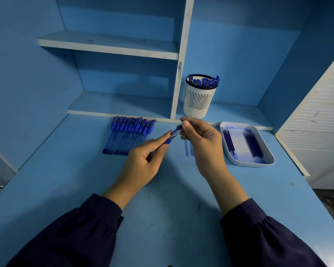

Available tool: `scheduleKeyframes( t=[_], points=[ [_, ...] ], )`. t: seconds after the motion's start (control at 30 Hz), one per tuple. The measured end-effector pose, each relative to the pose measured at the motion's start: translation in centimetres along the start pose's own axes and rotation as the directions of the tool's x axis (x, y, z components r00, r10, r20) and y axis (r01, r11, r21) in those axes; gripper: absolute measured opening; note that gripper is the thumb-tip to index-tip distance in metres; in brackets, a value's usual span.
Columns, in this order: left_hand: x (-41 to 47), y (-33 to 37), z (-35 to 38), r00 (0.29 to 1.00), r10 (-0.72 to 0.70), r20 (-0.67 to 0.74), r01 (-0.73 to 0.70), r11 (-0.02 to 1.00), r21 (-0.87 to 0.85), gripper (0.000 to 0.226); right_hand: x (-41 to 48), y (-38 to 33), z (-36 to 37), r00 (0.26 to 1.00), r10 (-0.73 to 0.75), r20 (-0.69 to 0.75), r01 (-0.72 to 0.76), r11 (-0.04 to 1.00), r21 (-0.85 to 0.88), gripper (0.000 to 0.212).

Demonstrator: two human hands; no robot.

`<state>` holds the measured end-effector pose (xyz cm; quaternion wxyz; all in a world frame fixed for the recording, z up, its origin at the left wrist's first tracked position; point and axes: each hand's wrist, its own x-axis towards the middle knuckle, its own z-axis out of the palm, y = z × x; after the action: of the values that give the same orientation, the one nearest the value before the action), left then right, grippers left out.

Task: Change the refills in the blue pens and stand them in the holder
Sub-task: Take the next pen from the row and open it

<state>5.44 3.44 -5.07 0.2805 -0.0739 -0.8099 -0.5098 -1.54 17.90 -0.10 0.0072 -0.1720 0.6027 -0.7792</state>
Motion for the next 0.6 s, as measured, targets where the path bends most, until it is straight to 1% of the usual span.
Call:
scheduleKeyframes(
  t=[0.07,0.13,0.2,0.27,0.3,0.33,0.4,0.43,0.5,0.53,0.57,0.6],
  points=[
    [0.0,0.0,-0.1,0.999,-0.022,-0.04,0.023,1.0,0.018,0.035,0.3,0.1,-0.4,0.997,0.048,-0.062,-0.043,0.995,0.086,0.014],
    [0.1,-0.1,-0.1,0.996,-0.044,-0.078,0.046,0.999,0.021,0.035,0.5,0.3,-0.8,0.99,0.106,-0.095,-0.097,0.991,0.098,0.013],
    [0.2,-0.3,-0.3,0.992,-0.047,-0.121,0.052,0.998,0.042,0.035,0.4,0.7,-1.1,0.986,0.15,-0.067,-0.15,0.989,0.018,0.015],
    [0.3,-0.4,-0.5,0.987,-0.056,-0.149,0.066,0.996,0.065,0.033,0.1,1.2,-1.1,0.985,0.173,-0.013,-0.173,0.974,-0.147,0.015],
    [0.4,-0.4,-0.7,0.986,-0.069,-0.15,0.078,0.995,0.058,0.031,0.0,1.5,-1.0,0.987,0.162,0.015,-0.151,0.948,-0.279,0.013],
    [0.4,-0.4,-0.8,0.985,-0.089,-0.147,0.096,0.995,0.04,0.03,-0.2,1.8,-0.8,0.989,0.137,0.047,-0.104,0.897,-0.429,0.012],
    [0.4,-0.3,-1.0,0.98,-0.126,-0.153,0.128,0.992,0.006,0.03,-0.7,2.3,-0.5,0.988,0.086,0.125,0.019,0.746,-0.666,0.011],
    [0.4,-0.2,-1.1,0.978,-0.128,-0.166,0.131,0.991,0.007,0.03,-0.8,2.6,-0.4,0.984,0.067,0.167,0.078,0.676,-0.732,0.013],
    [0.4,-0.4,-1.2,0.975,-0.111,-0.194,0.119,0.992,0.034,0.03,-1.1,3.1,-0.3,0.966,0.039,0.255,0.19,0.562,-0.805,0.017],
    [0.4,-0.5,-1.3,0.973,-0.106,-0.204,0.118,0.992,0.05,0.03,-1.2,3.3,-0.4,0.959,0.033,0.281,0.221,0.532,-0.817,0.02],
    [0.5,-0.6,-1.3,0.971,-0.104,-0.213,0.121,0.991,0.064,0.03,-1.3,3.4,-0.4,0.96,0.028,0.279,0.221,0.533,-0.817,0.023],
    [0.5,-0.8,-1.3,0.97,-0.103,-0.222,0.122,0.99,0.076,0.029,-1.2,3.2,-0.4,0.968,0.017,0.251,0.199,0.56,-0.805,0.023]
  ],
)
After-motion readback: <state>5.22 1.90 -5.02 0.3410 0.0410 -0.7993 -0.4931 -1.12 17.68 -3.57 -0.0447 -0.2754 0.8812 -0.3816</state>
